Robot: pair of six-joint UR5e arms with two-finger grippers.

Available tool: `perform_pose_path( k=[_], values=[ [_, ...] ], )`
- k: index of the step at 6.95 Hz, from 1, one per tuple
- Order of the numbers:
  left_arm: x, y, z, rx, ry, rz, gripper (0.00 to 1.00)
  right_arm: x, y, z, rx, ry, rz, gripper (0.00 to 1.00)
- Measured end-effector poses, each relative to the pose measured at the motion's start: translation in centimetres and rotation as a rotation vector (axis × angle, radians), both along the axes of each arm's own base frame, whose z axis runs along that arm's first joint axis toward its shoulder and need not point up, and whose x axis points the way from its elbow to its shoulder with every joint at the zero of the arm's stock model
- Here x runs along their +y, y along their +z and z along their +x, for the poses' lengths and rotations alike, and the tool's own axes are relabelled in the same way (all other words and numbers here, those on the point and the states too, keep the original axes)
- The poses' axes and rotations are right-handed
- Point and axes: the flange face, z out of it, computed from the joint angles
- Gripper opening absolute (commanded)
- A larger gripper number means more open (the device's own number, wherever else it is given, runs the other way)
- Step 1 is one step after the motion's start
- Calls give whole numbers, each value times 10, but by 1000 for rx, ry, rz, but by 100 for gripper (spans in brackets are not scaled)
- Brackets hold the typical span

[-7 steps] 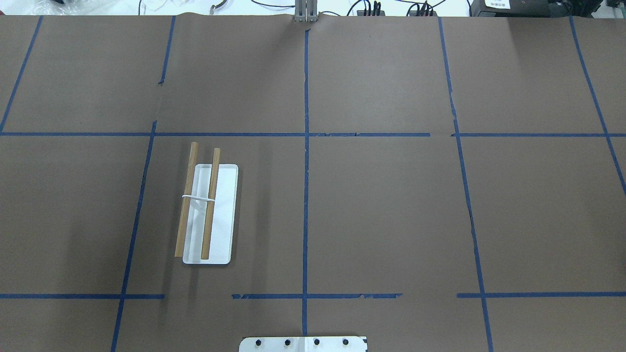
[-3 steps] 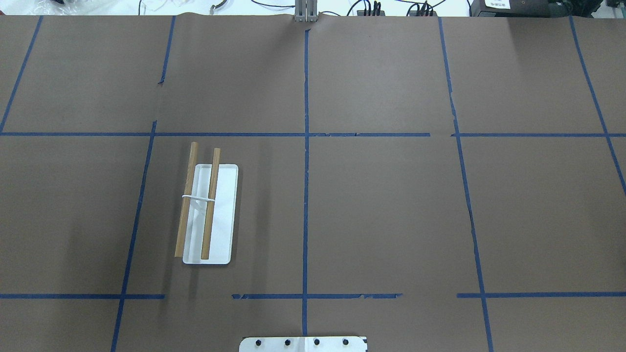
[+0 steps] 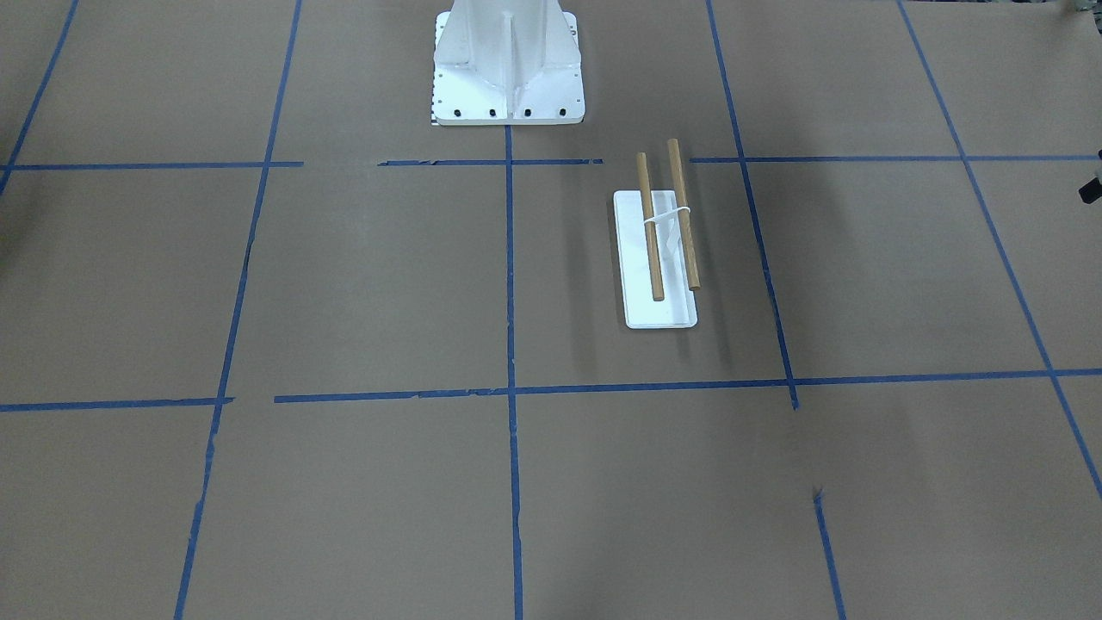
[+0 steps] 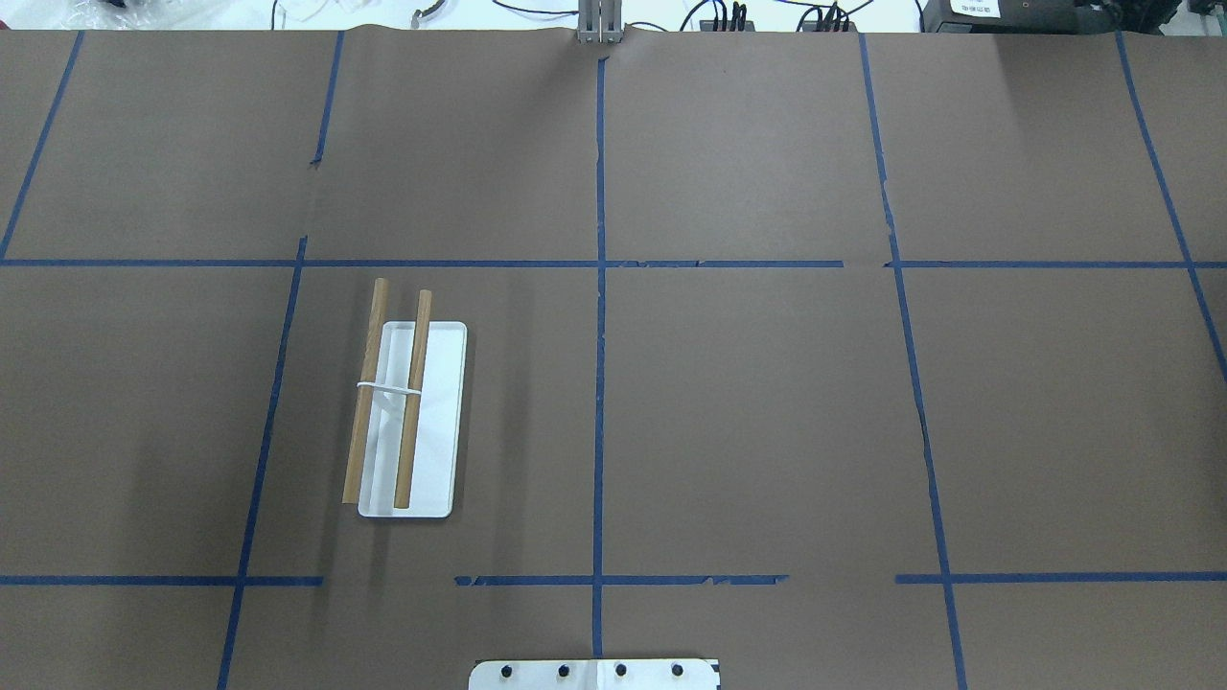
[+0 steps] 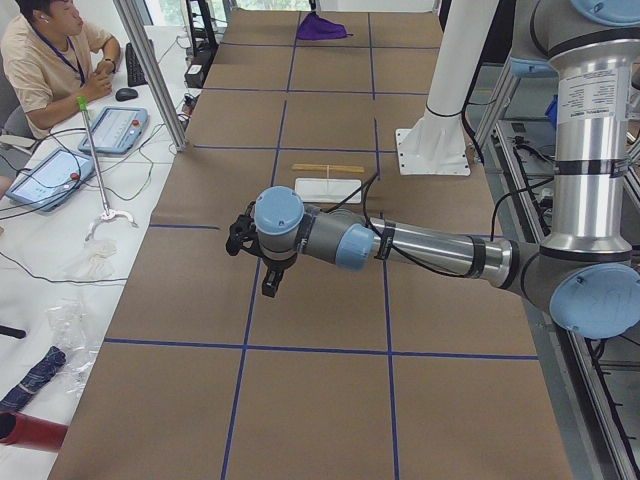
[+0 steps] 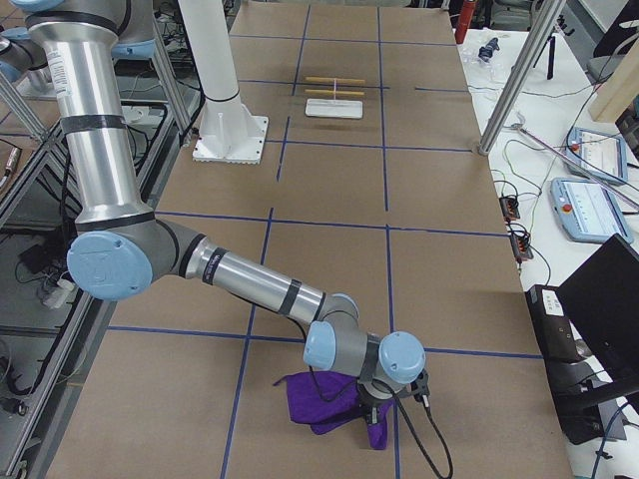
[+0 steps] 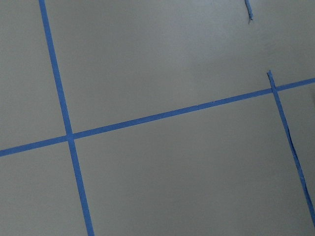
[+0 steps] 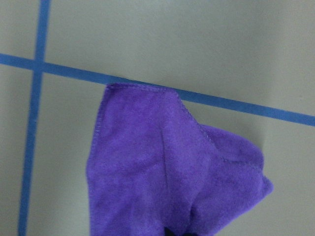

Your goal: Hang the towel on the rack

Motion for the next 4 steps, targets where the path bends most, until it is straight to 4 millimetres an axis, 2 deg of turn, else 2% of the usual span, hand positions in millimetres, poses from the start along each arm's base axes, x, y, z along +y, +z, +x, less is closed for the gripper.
perform_pose_path(
  k=[2, 3, 4],
  values=[
    [-7, -8, 1, 2, -9, 51, 100, -16, -89, -6, -90, 21, 90, 0],
    [-15, -17, 2, 11, -36, 43, 100, -24, -134, -18, -138, 22, 147, 0],
    [-27, -34, 9, 32, -73, 8, 100, -29, -189, -44, -176, 16, 200, 0]
  ],
)
